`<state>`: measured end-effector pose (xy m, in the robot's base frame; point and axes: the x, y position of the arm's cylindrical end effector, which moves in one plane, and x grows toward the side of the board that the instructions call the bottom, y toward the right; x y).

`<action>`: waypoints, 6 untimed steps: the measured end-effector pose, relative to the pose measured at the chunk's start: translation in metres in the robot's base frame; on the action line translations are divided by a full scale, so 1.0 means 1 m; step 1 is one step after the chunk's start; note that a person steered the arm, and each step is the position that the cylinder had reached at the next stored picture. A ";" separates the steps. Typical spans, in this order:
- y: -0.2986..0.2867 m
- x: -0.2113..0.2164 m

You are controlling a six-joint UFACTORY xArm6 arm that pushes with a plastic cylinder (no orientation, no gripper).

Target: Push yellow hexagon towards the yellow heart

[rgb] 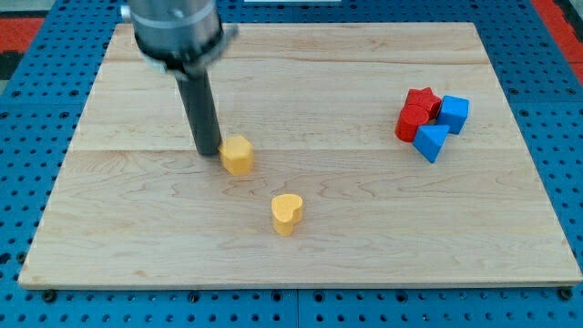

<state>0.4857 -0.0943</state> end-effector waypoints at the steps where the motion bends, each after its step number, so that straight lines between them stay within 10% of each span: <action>1: 0.009 0.027; 3: 0.012 -0.040; 6: 0.063 0.017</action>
